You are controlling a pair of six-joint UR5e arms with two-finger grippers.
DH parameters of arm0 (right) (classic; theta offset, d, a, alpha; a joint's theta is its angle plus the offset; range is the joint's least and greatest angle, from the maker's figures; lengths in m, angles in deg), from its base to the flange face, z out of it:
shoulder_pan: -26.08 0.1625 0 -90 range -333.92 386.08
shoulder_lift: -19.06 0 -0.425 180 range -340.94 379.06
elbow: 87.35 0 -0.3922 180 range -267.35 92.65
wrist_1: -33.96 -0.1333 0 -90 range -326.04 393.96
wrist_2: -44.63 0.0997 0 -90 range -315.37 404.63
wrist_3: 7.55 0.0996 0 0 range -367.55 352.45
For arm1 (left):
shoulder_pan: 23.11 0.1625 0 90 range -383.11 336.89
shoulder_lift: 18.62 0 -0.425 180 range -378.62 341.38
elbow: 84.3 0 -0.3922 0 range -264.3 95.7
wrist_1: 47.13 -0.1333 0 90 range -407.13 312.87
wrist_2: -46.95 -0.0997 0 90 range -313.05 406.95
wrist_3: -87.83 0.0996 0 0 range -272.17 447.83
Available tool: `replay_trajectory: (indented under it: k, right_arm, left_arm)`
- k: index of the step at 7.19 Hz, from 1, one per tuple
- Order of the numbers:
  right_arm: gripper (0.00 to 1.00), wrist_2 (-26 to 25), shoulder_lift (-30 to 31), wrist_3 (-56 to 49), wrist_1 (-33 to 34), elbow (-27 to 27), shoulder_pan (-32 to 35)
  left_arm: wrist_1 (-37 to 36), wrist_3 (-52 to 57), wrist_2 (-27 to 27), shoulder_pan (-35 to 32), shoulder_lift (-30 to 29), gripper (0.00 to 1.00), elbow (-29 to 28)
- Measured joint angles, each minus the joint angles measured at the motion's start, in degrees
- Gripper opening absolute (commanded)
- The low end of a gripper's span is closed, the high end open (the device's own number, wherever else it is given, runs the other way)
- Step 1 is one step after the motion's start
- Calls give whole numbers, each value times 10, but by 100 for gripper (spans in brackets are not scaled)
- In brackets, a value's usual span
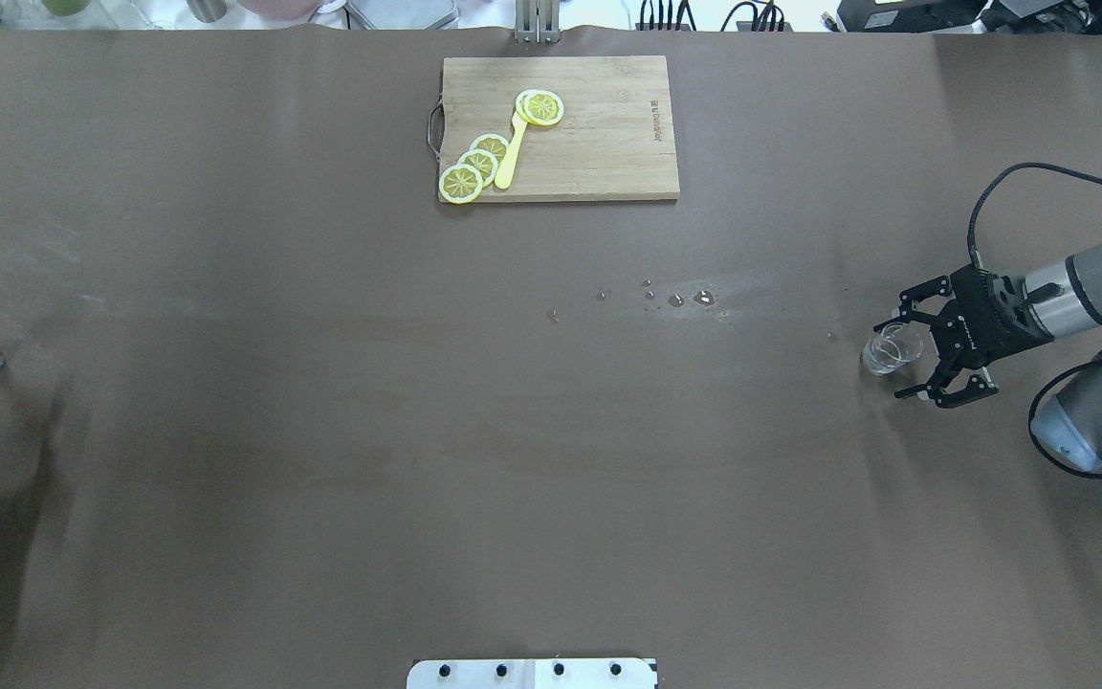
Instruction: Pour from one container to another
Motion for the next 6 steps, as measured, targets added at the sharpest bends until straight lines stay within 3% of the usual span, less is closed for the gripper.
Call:
replay_trajectory:
  k: [1,5,6]
  right_arm:
    - [68,1,0,0,0,-1,0]
    - [0,1,-3,0,2,1,6]
    - [0,2,-6,0,4,2,17]
  left_arm:
    - [-19,-17,3,-10,-8,98,0]
    - [-75,-54,16,-48,-20,98,-5]
    - [-83,-54,24,-57,-23,98,-6]
